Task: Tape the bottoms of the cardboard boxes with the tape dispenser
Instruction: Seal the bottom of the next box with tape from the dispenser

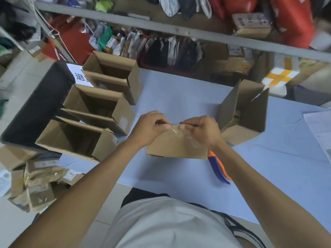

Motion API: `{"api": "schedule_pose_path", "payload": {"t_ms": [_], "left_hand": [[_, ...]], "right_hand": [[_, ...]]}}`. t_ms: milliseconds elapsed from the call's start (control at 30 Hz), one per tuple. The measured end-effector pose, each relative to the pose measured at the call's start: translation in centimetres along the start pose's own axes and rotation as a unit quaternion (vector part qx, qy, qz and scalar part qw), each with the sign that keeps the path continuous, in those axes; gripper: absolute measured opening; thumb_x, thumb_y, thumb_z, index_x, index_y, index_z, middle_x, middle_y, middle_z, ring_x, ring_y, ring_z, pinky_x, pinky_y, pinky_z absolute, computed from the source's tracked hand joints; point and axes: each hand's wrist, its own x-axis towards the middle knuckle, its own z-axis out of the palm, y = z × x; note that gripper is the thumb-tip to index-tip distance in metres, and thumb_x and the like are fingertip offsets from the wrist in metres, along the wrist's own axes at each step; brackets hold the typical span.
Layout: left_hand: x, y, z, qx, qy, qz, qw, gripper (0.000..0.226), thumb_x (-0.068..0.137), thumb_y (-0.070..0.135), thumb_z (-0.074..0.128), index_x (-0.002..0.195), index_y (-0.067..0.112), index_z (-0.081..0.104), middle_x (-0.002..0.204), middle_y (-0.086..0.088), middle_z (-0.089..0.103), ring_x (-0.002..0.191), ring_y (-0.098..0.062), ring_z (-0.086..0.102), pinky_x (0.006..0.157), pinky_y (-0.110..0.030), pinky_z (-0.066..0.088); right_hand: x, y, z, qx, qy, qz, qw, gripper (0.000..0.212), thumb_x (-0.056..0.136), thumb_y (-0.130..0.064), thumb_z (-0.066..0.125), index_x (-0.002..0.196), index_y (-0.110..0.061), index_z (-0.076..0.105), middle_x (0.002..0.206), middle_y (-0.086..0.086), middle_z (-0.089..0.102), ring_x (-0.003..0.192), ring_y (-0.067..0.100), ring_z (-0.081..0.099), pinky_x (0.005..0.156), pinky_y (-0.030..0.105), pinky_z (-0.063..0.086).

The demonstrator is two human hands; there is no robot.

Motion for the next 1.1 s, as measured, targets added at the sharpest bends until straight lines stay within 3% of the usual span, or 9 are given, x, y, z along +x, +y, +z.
{"api": "schedule_pose_path", "payload": {"t_ms": [100,300,467,633,700,767,867,1000,1100], "left_hand": [[0.2,-0.6,0.3,-0.014,0.025,-0.015,0.999,0.009,0.076,0.017,0.074,0.068,0.018,0.069,0.074,0.004,0.060,0.071,-0.009,0.056,0.063,-0.016,0.039],[2.2,0.0,-0.9,-0.051,0.001,-0.005,0.999,0.009,0.076,0.018,0.079,0.070,0.022,0.074,0.077,0.003,0.065,0.072,-0.007,0.060,0.067,-0.020,0.043],[2.5,0.0,-0.5,-0.098,-0.042,-0.020,0.994,0.008,0.078,0.019,0.075,0.075,0.026,0.072,0.084,0.010,0.065,0.073,0.001,0.059,0.069,-0.013,0.042],[3.6,0.2,-0.3,-0.113,-0.038,-0.038,0.992,0.021,0.076,0.014,0.080,0.067,0.031,0.071,0.080,0.009,0.067,0.074,-0.003,0.061,0.065,-0.006,0.041],[4.1,0.0,-0.5,-0.136,-0.043,-0.063,0.988,0.014,0.076,0.017,0.082,0.072,0.028,0.074,0.085,0.007,0.071,0.080,-0.006,0.065,0.072,-0.011,0.045],[4.5,-0.2,-0.5,-0.146,-0.043,-0.083,0.985,0.008,0.075,0.018,0.082,0.078,0.023,0.076,0.085,0.007,0.073,0.083,-0.009,0.067,0.074,-0.016,0.046],[5.5,0.1,-0.6,-0.126,-0.086,-0.048,0.987,0.012,0.078,0.025,0.079,0.088,0.018,0.078,0.092,0.005,0.074,0.094,-0.014,0.068,0.084,-0.027,0.052],[5.8,-0.5,-1.1,-0.189,-0.008,-0.060,0.980,0.051,0.087,0.047,0.060,0.130,0.020,0.059,0.136,-0.004,0.055,0.128,-0.020,0.048,0.108,-0.040,0.041],[4.7,-2.8,-0.9,-0.194,0.021,-0.177,0.965,0.075,0.087,0.063,0.048,0.151,0.030,0.026,0.156,-0.004,0.027,0.142,-0.026,0.027,0.110,-0.044,0.030]], "right_hand": [[0.3,-0.4,-0.1,-0.023,0.006,0.015,1.000,0.012,0.085,-0.040,0.073,0.094,-0.035,0.079,0.094,-0.022,0.074,0.090,-0.008,0.063,0.070,-0.001,0.038],[1.2,-2.6,-0.1,-0.115,-0.003,0.042,0.992,0.028,0.078,-0.053,0.073,0.090,-0.029,0.078,0.086,-0.008,0.075,0.085,0.016,0.066,0.077,0.036,0.054],[0.8,-3.0,0.2,-0.047,0.006,0.064,0.997,0.018,0.083,-0.045,0.073,0.091,-0.030,0.080,0.087,-0.011,0.076,0.090,0.009,0.069,0.086,0.032,0.053],[0.5,-2.9,0.4,-0.030,0.058,0.062,0.996,0.014,0.088,-0.036,0.070,0.096,-0.029,0.079,0.098,-0.012,0.076,0.095,0.005,0.067,0.074,0.006,0.043],[0.2,-2.6,0.6,-0.124,0.062,0.000,0.990,0.041,0.082,-0.054,0.063,0.114,-0.030,0.073,0.114,-0.008,0.072,0.111,0.014,0.063,0.093,0.021,0.041],[-0.8,-2.1,1.4,-0.273,0.003,-0.045,0.961,0.092,0.061,-0.080,0.051,0.143,-0.040,0.043,0.142,-0.002,0.052,0.133,0.022,0.042,0.113,0.049,0.020],[-1.7,-0.8,2.7,-0.366,0.001,-0.044,0.929,0.117,0.050,-0.087,0.052,0.150,-0.046,0.009,0.151,0.004,0.032,0.139,0.027,0.025,0.112,0.065,0.004],[-1.3,-0.8,1.9,-0.240,0.119,0.069,0.961,0.100,0.059,-0.076,0.064,0.147,-0.048,0.027,0.140,0.002,0.042,0.130,0.027,0.037,0.113,0.059,0.018],[-1.2,-0.3,1.8,-0.084,0.199,0.125,0.968,0.093,0.064,-0.079,0.060,0.146,-0.050,0.028,0.138,-0.003,0.044,0.126,0.021,0.044,0.107,0.047,0.035]]}}
